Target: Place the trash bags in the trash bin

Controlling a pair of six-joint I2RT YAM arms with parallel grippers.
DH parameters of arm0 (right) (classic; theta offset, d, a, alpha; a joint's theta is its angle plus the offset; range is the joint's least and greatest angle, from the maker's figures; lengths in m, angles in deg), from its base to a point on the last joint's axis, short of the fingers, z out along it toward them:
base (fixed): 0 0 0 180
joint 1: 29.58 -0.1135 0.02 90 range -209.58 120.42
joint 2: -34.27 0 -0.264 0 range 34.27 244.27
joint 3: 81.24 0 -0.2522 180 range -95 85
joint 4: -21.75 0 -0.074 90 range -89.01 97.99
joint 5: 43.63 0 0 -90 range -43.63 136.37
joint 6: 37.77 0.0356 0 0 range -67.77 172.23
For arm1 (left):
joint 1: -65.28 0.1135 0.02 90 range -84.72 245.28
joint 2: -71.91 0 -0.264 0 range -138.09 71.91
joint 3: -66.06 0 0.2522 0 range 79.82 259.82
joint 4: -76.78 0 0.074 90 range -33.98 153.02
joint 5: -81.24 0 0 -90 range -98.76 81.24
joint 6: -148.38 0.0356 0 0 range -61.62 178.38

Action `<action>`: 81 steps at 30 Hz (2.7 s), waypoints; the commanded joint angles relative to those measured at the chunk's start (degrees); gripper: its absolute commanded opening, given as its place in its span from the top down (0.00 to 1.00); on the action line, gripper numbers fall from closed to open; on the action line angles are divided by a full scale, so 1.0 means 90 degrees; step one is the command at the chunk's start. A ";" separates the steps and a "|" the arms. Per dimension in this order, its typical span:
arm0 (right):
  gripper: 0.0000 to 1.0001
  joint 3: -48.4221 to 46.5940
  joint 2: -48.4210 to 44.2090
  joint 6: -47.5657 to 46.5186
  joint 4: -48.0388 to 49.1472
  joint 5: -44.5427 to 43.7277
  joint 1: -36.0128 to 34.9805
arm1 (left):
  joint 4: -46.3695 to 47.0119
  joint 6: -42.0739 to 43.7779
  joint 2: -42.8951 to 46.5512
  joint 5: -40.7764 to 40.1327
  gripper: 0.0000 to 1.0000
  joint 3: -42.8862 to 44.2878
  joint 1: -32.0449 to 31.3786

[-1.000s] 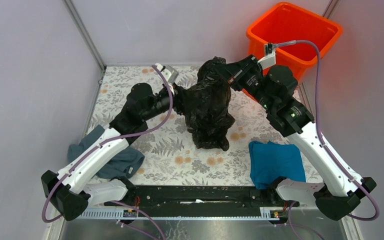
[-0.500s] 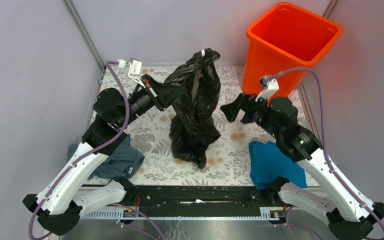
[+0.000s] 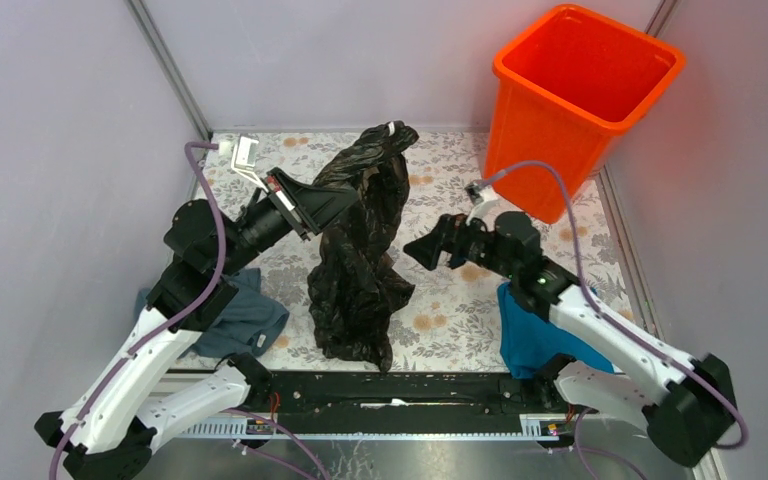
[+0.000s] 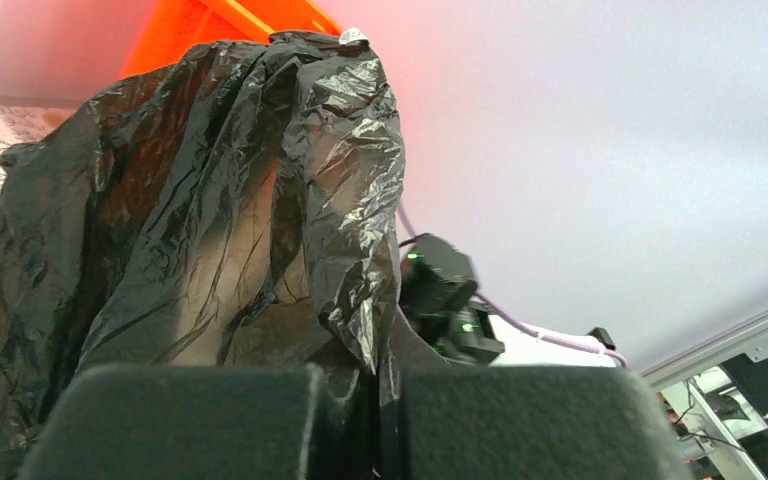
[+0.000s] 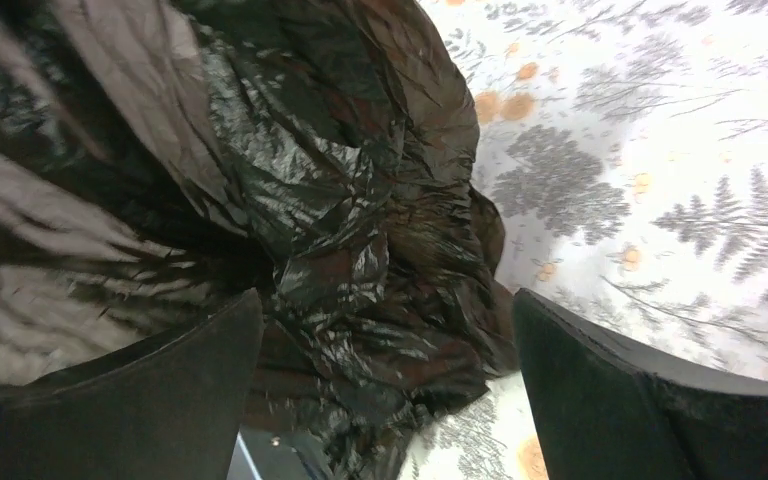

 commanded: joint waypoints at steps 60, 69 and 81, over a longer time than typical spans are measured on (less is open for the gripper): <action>1.00 -0.2630 0.0667 -0.0699 -0.1747 -0.0782 0.0626 | -0.1986 0.0957 0.0971 -0.0871 1.00 -0.1755 0.2628; 1.00 -0.5692 0.0775 -0.1331 -0.2490 -0.1022 0.0631 | -0.1505 0.1280 -0.0298 -0.0001 1.00 0.1874 0.2625; 1.00 -0.1456 -0.0462 -0.0777 -0.2743 -0.0908 0.0621 | -0.3199 0.1035 0.1817 -0.1211 1.00 -0.2181 0.2633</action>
